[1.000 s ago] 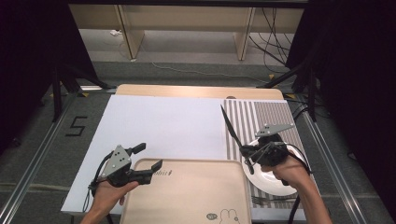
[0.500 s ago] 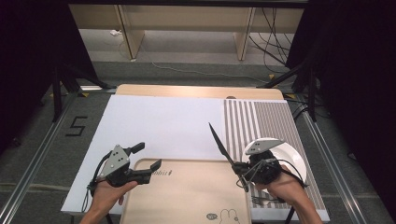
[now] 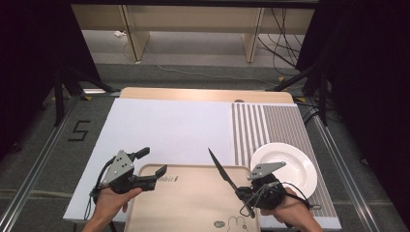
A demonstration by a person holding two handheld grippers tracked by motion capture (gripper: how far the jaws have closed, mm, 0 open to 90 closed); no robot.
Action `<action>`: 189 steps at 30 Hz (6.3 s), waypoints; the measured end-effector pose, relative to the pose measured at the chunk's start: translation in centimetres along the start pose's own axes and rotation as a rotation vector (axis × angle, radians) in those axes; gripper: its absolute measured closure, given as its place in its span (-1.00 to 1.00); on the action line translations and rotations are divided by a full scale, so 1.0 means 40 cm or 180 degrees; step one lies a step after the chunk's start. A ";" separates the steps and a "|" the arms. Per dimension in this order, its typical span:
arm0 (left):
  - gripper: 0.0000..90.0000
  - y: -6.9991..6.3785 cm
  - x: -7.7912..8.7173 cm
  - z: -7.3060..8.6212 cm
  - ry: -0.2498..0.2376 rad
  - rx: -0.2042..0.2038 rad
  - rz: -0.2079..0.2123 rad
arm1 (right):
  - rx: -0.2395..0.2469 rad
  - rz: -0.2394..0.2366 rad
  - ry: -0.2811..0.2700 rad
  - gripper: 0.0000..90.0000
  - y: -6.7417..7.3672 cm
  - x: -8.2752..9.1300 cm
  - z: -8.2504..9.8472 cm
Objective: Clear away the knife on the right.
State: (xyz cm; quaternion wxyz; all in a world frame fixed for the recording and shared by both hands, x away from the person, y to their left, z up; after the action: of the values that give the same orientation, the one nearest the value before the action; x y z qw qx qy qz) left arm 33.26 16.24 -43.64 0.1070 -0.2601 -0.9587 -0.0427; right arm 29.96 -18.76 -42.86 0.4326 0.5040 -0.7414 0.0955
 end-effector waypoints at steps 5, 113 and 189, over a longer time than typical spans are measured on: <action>-0.62 0.000 0.000 0.000 -0.0002 0.0006 -0.0001 | -0.0092 -0.0076 0.0104 0.78 0.018 -0.020 0.025; -0.62 0.000 -0.004 0.007 0.0033 -0.0054 -0.0015 | 0.0500 0.0384 0.0849 1.00 0.097 -0.218 0.038; -0.62 0.004 -0.002 0.006 0.0030 -0.0047 -0.0021 | 0.0046 0.0413 -0.0206 -0.20 -0.008 -0.047 0.058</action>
State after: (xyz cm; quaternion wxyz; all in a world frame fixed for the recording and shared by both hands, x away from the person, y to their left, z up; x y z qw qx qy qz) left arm 33.34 16.36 -43.88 0.1094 -0.2576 -0.9587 -0.0513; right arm 29.20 -19.00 -45.75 0.3976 0.4609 -0.7854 0.1123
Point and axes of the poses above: each handheld gripper's, and its own axes: x roughly backward along the jaws, z roughly out of its underside, y roughly to its left, the point moved 3 cm from there along -x, roughly forward along the jaws, and after that the axes turned 13 degrees about -z, right-handed, at the moved point
